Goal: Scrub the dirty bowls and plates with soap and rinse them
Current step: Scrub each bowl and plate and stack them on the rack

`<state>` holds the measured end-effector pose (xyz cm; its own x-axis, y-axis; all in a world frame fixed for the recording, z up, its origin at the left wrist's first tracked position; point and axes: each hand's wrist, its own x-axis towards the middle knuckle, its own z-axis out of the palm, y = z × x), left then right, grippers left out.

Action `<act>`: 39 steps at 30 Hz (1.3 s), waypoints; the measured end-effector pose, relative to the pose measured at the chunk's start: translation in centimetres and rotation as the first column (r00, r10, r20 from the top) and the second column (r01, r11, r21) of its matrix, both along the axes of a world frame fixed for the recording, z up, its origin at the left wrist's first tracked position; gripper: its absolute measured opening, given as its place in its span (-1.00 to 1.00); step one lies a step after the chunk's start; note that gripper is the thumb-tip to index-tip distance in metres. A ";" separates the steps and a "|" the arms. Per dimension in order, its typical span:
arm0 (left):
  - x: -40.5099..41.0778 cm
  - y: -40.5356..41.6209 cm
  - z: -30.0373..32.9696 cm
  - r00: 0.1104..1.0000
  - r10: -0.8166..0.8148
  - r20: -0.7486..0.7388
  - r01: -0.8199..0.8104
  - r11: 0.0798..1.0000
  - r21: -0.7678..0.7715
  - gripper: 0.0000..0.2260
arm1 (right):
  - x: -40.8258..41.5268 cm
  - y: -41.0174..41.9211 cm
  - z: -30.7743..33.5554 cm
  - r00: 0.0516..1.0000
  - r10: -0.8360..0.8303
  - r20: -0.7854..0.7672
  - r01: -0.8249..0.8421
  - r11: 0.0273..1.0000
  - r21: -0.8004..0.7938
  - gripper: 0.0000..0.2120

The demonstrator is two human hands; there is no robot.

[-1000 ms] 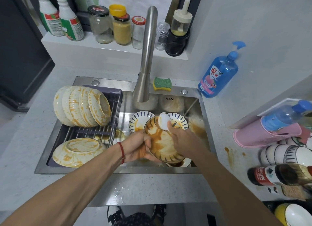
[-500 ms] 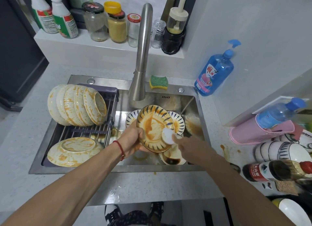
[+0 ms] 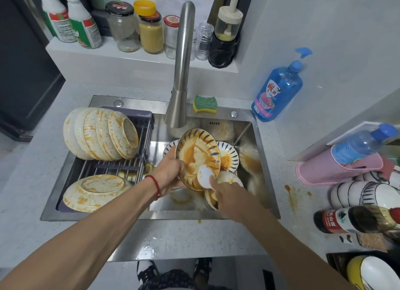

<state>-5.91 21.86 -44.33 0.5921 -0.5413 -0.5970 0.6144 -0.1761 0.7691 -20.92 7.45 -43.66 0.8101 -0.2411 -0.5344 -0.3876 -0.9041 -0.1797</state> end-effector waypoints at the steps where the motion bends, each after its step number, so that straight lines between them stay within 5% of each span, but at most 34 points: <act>1: -0.2 -0.1 0.0 1.000 -0.002 -0.011 0.002 1.000 -0.001 -0.35 | 0.4 -0.6 -0.3 0.999 -0.047 0.023 0.047 0.998 -0.039 -0.47; 10: -1.9 0.0 0.8 0.993 -0.106 -0.059 0.104 0.994 -0.033 -0.31 | 2.6 -1.2 0.2 0.967 -0.212 0.143 0.217 0.976 -0.024 -0.45; 14: -2.3 0.2 0.6 0.980 -0.195 -0.041 0.194 0.981 -0.021 -0.32 | 2.4 1.9 0.9 0.934 -0.232 0.270 0.194 0.968 0.159 -0.49; 18: -2.3 0.3 0.3 0.981 -0.191 -0.033 0.189 0.981 -0.045 -0.36 | 2.6 -0.8 0.7 0.953 -0.217 0.210 0.225 0.974 -0.016 -0.47; 22: -2.1 0.3 0.0 0.985 -0.167 -0.051 0.164 0.984 -0.072 -0.35 | 1.5 1.8 1.0 0.940 -0.219 0.262 0.171 0.966 0.195 -0.50; 26: -2.2 0.4 0.1 0.982 -0.176 -0.067 0.169 0.981 -0.094 -0.33 | 1.4 -0.3 0.3 0.936 -0.265 0.232 0.255 0.964 0.074 -0.51; 30: -2.0 0.6 0.0 0.984 -0.173 -0.041 0.169 0.982 -0.078 -0.31 | -0.4 3.0 0.6 0.935 -0.259 0.244 0.202 0.950 0.237 -0.50; 33: -2.0 0.7 -0.1 0.984 -0.173 -0.043 0.169 0.983 -0.077 -0.32 | -0.1 0.8 -0.2 0.931 -0.316 0.183 0.298 0.947 0.121 -0.50; 37: -1.7 0.8 -0.5 0.988 -0.155 -0.027 0.152 0.984 -0.088 -0.36 | -1.6 3.9 0.3 0.943 -0.270 0.195 0.214 0.940 0.268 -0.49; 39: -1.6 0.8 -0.7 0.988 -0.152 -0.030 0.149 0.984 -0.099 -0.33 | -1.4 2.3 -0.2 0.934 -0.303 0.191 0.266 0.944 0.196 -0.49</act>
<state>-7.55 22.68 -45.07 0.4777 -0.6784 -0.5582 0.6153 -0.1952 0.7638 -22.35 9.73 -43.90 0.8206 -0.4020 -0.4062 -0.5590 -0.7123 -0.4244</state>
